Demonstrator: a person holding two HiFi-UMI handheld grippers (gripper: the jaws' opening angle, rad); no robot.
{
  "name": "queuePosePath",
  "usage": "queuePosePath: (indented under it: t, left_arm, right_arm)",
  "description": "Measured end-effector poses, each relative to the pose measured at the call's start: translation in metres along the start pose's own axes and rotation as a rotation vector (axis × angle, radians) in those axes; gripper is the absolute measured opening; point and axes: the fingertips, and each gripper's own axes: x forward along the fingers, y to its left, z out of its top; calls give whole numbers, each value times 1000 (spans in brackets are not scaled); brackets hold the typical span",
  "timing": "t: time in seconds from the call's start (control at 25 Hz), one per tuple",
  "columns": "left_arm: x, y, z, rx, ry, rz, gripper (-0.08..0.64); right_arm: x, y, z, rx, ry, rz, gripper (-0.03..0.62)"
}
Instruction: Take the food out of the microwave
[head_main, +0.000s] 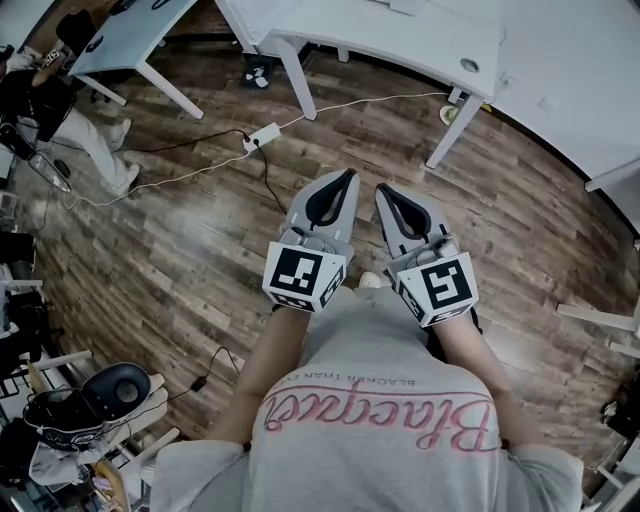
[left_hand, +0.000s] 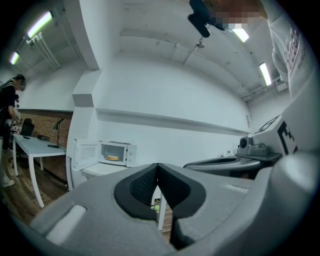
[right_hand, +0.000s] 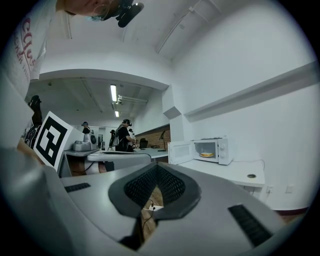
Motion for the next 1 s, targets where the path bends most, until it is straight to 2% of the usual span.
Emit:
queuePosePath:
  t: [0.44, 1.0]
  left_arm:
    - [41, 22, 1, -11, -21, 38, 5]
    - [125, 85, 9, 2, -40, 1, 5]
  right_arm:
    - [31, -30, -1, -47, 15, 37, 9]
    - [112, -100, 3, -53, 11, -45, 9]
